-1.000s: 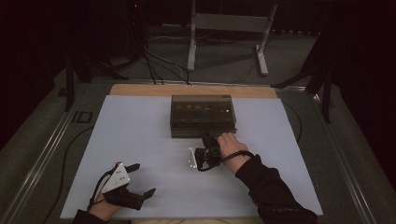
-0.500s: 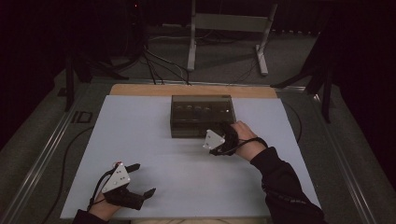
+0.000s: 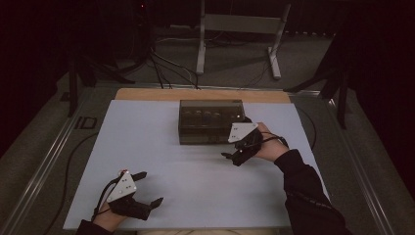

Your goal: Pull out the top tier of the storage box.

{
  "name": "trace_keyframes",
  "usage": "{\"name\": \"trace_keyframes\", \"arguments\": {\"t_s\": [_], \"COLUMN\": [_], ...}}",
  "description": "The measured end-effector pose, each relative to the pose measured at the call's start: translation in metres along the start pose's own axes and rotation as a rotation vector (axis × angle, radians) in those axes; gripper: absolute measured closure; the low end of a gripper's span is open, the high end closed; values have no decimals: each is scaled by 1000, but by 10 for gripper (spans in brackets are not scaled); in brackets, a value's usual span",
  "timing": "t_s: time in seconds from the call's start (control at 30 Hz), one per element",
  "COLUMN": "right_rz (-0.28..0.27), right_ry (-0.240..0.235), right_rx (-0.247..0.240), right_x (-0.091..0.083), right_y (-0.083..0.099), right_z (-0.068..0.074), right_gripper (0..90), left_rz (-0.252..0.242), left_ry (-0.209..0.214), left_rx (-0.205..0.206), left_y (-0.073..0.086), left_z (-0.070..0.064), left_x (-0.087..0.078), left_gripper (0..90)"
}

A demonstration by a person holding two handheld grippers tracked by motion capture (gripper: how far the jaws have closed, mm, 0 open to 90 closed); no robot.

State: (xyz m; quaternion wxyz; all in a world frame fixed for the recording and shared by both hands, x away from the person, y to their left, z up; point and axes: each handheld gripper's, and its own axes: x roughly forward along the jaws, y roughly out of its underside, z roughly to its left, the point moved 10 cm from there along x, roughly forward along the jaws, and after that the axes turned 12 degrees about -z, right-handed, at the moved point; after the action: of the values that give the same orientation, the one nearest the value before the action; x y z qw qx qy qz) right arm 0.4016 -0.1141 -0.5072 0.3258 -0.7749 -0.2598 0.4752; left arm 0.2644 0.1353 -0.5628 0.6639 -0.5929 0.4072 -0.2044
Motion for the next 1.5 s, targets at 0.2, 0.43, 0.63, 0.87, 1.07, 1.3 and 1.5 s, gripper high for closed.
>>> {"name": "trace_keyframes", "arguments": {"t_s": [0.2,0.43,0.63,0.87,1.07,1.3,1.5], "right_rz": [10,28,48,74,69,74,154], "right_ry": [-90,-186,-232,-249,-239,-246,-280], "right_rx": [13,29,33,71,22,-2,-36], "right_x": [-5,-8,-8,-7,-4,5,14], "right_y": [0,1,4,5,4,8,22], "right_z": [0,-4,-10,-17,-21,-26,-35], "right_gripper": [50,58,66,110,297,577,747], "left_rz": [2,4,4,-3,-4,0,1], "left_ry": [-1,-1,0,1,2,4,4], "left_rx": [1,-1,-2,-7,-9,-6,-9], "left_y": [0,1,1,0,0,1,1], "left_z": [0,1,0,0,0,0,0], "left_x": [0,0,0,0,0,0,0], "left_gripper": [1,1,1,1,1,1,1]}}
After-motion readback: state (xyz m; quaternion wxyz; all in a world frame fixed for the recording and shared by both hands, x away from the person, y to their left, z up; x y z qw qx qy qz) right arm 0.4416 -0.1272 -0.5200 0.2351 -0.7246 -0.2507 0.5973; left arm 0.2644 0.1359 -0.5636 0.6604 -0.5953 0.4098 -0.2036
